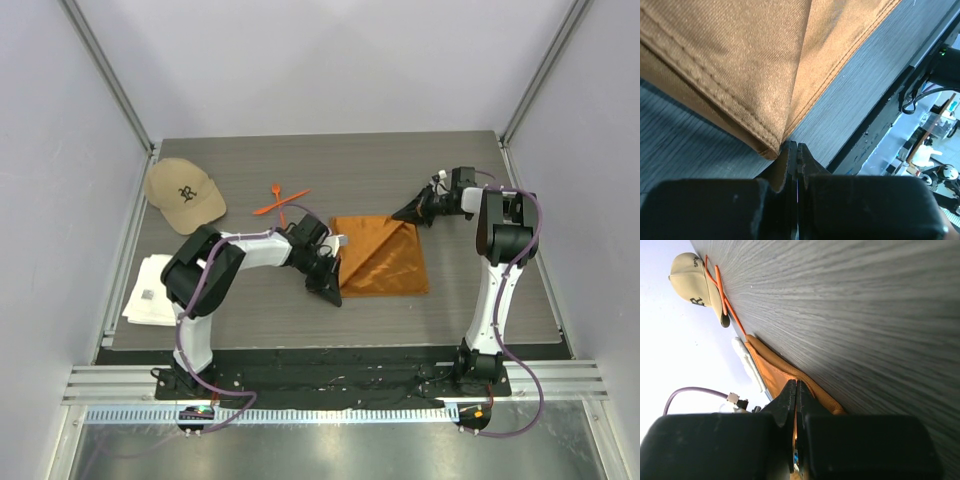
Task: Fold the napkin into a case and place the utensils inside
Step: Smooth out the upper triangle-folded napkin at the center of the board.
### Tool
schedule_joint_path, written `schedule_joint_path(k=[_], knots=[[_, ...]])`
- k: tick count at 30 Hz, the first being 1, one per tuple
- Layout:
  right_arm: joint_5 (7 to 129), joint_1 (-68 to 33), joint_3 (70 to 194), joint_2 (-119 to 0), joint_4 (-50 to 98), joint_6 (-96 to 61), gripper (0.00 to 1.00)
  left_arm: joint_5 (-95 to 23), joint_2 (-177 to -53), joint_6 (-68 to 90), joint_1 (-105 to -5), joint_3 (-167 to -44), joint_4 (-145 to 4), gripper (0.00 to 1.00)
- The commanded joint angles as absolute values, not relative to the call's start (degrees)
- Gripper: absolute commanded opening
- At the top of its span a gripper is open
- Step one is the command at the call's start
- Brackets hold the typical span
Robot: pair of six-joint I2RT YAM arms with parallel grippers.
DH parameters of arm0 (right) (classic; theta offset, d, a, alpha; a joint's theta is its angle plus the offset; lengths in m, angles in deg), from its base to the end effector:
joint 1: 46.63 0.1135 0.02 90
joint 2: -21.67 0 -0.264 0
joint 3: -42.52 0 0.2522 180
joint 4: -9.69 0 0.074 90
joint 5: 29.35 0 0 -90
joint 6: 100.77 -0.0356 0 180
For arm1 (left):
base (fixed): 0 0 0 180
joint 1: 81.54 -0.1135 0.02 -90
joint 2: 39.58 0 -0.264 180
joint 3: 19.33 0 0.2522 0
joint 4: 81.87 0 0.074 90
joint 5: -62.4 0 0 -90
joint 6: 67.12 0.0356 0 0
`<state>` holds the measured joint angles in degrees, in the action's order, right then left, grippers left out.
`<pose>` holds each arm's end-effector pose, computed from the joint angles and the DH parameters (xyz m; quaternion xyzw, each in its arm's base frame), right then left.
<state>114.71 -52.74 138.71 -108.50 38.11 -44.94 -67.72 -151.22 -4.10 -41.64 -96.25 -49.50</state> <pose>0.4439 -0.0185 0.0902 0.1961 0.8495 0.4797 0.0991 0.2646 -0.2511 0.1220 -0.1713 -0.9071 0.3833 0.0296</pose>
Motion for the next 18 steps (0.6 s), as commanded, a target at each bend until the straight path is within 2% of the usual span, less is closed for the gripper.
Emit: schedule_joint_path(k=[1, 7, 10, 11, 12, 14, 18], knots=[[112.77, -53.57, 141.09, -110.34, 39.71, -40.92, 0.04, -63.73, -148.13, -2.69, -42.16, -94.97, -50.09, 0.00], [111.54, -54.19, 143.46, -109.38, 43.57, -39.24, 0.04, -63.73, -142.43, -3.13, -42.60, -96.64, -46.67, 0.02], [108.74, -54.10, 144.52, -107.19, 47.00, -39.33, 0.08, -63.55, -139.69, -6.02, -43.39, -98.22, -46.31, 0.18], [108.46, -54.01, 145.22, -106.31, 48.49, -39.33, 0.11, -63.11, -139.17, -6.64, -43.65, -98.74, -45.96, 0.33], [108.11, -53.93, 145.49, -105.52, 49.02, -39.68, 0.13, -63.28, -139.42, -8.21, -43.83, -100.05, -45.87, 0.38], [106.97, -53.84, 146.27, -103.24, 50.77, -40.30, 0.18, -64.25, -141.08, -9.11, -44.27, -101.21, -46.22, 0.44], [106.70, -53.40, 146.89, -100.24, 54.21, -39.52, 0.23, -62.15, -144.33, -8.94, -44.80, -103.40, -45.52, 0.48]])
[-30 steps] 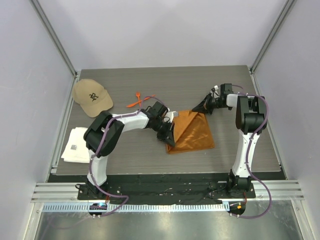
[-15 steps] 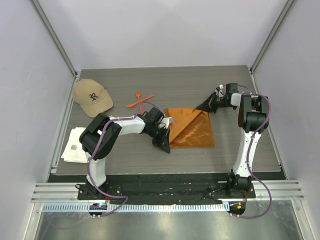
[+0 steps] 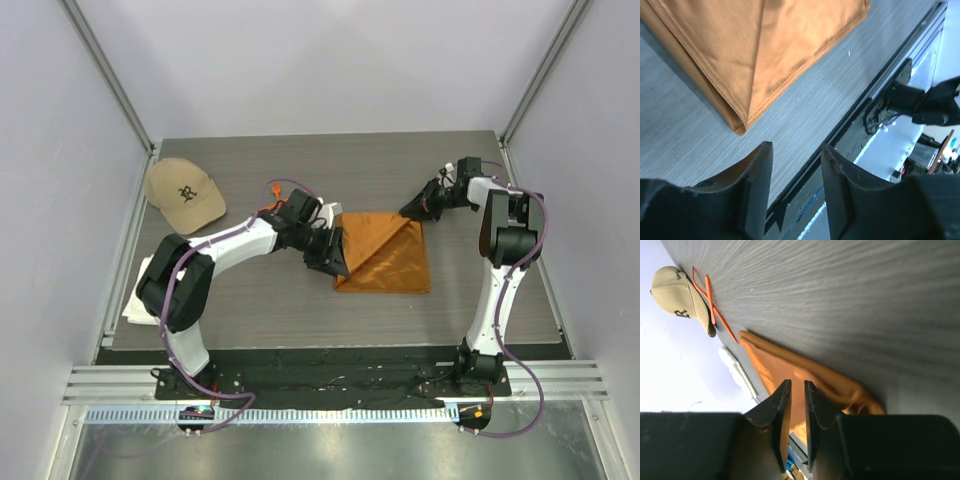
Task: Fold the napkin into a case and place the utensils inside
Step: Smooth out the upper triangle-folded napkin at the center of the board.
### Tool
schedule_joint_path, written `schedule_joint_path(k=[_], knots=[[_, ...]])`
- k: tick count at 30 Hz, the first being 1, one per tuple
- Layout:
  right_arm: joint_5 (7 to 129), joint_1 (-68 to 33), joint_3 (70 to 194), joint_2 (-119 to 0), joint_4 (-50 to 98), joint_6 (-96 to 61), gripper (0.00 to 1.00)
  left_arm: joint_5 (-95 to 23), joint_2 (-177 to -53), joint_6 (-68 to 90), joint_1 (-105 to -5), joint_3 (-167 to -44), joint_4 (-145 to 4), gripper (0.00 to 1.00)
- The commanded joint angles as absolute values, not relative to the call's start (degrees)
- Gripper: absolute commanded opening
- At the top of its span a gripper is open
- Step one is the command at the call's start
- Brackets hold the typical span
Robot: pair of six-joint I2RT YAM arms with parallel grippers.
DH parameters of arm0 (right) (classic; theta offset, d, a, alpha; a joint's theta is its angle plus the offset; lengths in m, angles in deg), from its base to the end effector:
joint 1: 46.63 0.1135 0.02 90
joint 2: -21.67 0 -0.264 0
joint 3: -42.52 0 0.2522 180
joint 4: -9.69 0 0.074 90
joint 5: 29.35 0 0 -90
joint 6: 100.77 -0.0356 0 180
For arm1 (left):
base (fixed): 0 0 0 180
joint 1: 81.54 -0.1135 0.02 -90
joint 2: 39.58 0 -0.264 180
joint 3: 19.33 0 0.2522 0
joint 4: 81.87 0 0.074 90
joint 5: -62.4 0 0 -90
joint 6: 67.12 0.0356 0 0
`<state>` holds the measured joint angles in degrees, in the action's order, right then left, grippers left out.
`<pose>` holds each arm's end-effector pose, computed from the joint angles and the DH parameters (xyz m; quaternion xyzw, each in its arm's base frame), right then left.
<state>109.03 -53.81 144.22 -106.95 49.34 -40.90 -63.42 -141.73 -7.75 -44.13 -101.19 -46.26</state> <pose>0.4483 -0.0296 0.1160 0.2069 0.8729 0.4301 0.1017 0.2811 -0.2412 0.1990 0.1438 0.9028 -0.3998 0.0668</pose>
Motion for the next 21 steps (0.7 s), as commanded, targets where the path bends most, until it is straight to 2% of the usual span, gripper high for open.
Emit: schedule_joint_path(k=[1, 6, 10, 14, 21], knots=[[106.53, -53.22, 146.98, -99.54, 55.08, -38.99, 0.24, -61.80, -144.78, -8.15, -45.24, -103.67, -45.35, 0.49], [104.51, -51.99, 145.76, -94.62, 59.84, -36.17, 0.33, -60.47, -149.17, -4.72, -46.29, -108.15, -41.21, 0.57], [104.42, -50.33, 141.81, -91.54, 59.66, -36.34, 0.38, -62.58, -151.81, -4.89, -46.56, -109.30, -41.47, 0.58], [104.50, -47.08, 139.08, -91.27, 56.95, -37.04, 0.37, -62.94, -152.78, -6.30, -46.56, -108.33, -43.15, 0.48], [104.86, -42.50, 139.25, -93.46, 53.95, -39.59, 0.37, -62.85, -154.28, -7.26, -46.64, -107.28, -44.46, 0.40]])
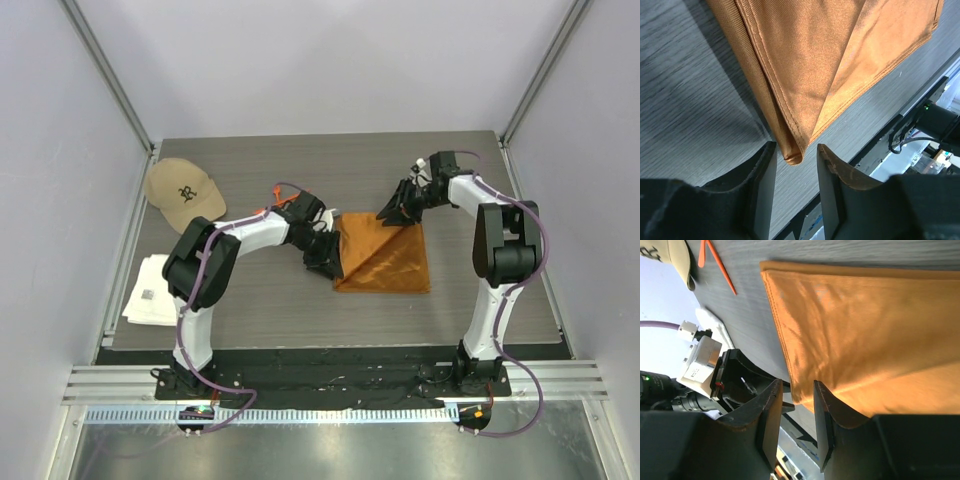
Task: Fold the napkin into a case and place the utensils inside
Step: Smooth out the upper triangle-folded napkin at the center of the board.
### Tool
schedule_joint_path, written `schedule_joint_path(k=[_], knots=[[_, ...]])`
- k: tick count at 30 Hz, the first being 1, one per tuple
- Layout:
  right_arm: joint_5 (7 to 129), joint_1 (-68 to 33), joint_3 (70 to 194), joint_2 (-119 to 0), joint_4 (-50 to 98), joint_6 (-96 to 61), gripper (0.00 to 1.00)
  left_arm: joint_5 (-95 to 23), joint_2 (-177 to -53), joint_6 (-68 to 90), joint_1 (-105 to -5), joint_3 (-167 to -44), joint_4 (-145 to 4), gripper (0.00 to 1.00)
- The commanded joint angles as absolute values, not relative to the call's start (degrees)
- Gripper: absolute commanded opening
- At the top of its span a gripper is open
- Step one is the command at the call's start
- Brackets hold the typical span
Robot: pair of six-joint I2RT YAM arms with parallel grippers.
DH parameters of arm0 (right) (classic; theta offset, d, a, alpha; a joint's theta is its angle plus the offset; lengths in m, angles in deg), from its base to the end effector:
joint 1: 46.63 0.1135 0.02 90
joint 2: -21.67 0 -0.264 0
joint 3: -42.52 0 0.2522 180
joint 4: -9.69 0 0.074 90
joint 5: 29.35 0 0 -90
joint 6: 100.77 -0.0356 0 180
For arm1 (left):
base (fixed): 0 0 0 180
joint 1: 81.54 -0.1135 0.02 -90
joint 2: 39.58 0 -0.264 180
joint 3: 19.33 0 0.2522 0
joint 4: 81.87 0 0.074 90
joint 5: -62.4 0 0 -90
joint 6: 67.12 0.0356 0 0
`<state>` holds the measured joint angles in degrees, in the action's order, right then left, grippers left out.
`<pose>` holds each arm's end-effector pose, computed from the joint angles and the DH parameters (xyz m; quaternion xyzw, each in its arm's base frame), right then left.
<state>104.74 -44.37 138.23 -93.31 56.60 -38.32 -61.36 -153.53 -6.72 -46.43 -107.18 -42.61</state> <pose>0.4085 0.0409 0.1785 0.1230 0.9019 0.4041 0.0904 0.3133 -0.2444 0.1497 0.1068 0.9308 -0.3489 0.0207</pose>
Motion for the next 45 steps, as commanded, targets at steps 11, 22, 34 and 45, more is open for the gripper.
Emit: schedule_joint_path(k=[11, 22, 34, 45], knots=[[104.33, -39.60, 135.91, -93.20, 51.58, -39.34, 0.36, -63.64, -155.86, -9.81, -46.56, -104.55, -48.50, 0.15], [106.53, -33.19, 128.18, -92.07, 40.95, -44.08, 0.23, -62.14, -153.76, -11.83, -45.94, -104.11, -49.04, 0.23], [101.08, -31.34, 120.01, -83.63, 33.13, -52.33, 0.21, -54.58, -140.31, -15.52, -45.77, -102.72, -49.28, 0.19], [101.34, -30.99, 103.56, -78.52, 8.77, -62.63, 0.07, -59.15, -147.24, -24.14, -44.71, -97.16, -73.91, 0.00]])
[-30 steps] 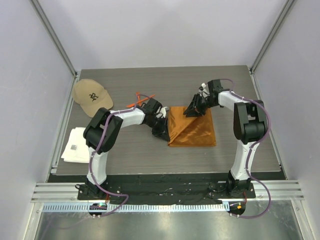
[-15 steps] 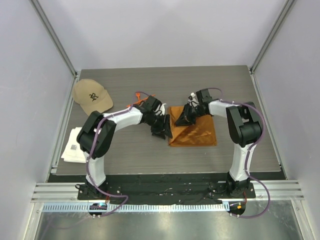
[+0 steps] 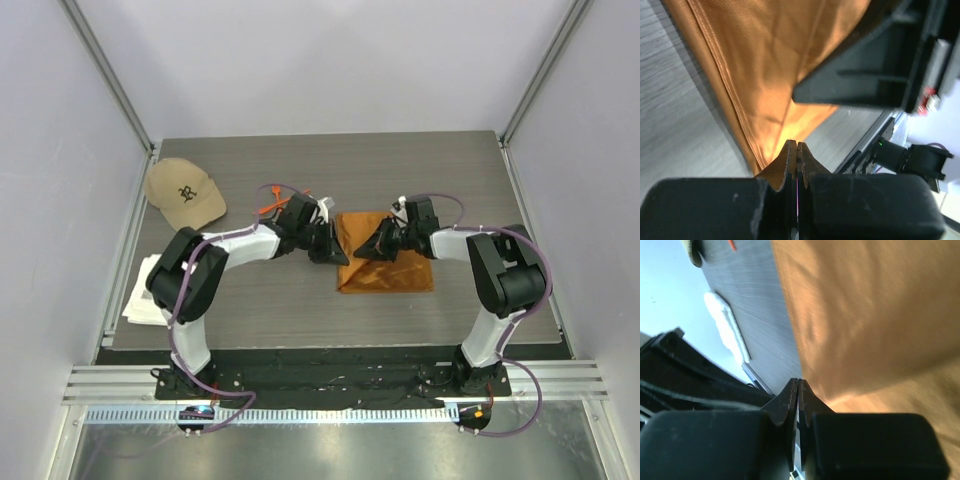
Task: Fold the napkin into a case and place the utensils inside
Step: Smooth out the upper triangle-folded napkin at the center of the board.
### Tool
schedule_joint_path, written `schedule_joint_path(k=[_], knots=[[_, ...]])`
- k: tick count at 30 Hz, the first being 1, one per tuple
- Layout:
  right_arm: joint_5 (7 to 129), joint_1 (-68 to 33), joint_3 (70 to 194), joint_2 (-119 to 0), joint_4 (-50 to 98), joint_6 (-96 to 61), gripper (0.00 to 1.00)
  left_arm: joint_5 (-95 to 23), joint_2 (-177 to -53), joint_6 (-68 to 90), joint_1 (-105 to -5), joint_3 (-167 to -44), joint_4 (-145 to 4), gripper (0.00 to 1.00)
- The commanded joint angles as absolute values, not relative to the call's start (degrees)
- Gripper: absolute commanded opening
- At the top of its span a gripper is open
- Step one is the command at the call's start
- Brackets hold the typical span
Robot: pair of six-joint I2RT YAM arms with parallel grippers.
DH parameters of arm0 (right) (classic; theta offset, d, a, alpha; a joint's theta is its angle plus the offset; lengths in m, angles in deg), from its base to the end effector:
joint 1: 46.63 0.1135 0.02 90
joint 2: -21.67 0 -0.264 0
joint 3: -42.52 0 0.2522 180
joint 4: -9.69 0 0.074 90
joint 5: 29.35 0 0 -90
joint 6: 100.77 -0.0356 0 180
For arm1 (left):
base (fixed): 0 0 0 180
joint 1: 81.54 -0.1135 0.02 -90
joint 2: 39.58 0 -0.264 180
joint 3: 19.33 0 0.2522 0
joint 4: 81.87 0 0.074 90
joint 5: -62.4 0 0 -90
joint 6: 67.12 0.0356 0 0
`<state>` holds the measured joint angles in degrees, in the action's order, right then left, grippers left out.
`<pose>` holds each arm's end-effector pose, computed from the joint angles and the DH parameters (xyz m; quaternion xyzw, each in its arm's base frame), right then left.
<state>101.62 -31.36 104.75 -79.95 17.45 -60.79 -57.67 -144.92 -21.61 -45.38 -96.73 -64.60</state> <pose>0.3187 0.1112 0.1381 0.1384 0.8704 0.4589 0.1124 0.3015 -0.2424 0.1755 0.0337 0.8977 -0.4210 0.1253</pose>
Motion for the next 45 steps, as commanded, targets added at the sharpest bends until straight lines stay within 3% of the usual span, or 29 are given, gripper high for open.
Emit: schedule_joint_path(k=[1, 8, 28, 37, 45], knots=[[101.43, -31.07, 103.74, -79.05, 8.95, -62.10, 0.06, -58.55, -147.51, -23.96, -44.45, -97.08, -74.69, 0.00], [102.57, -30.98, 100.23, -79.85, 2.72, -64.99, 0.01, -57.57, -147.42, -23.17, -42.87, -94.27, -76.02, 0.00], [104.59, -30.10, 94.25, -86.26, -7.84, -64.12, 0.01, -57.13, -146.72, -21.06, -42.78, -83.72, -80.76, 0.00], [106.61, -41.86, 96.09, -88.81, -2.30, -56.83, 0.01, -58.54, -148.56, -23.08, -42.78, -82.84, -83.57, 0.00], [107.58, -47.77, 106.37, -94.26, 5.08, -50.76, 0.02, -59.77, -149.00, -23.44, -42.69, -82.05, -84.89, 0.00]])
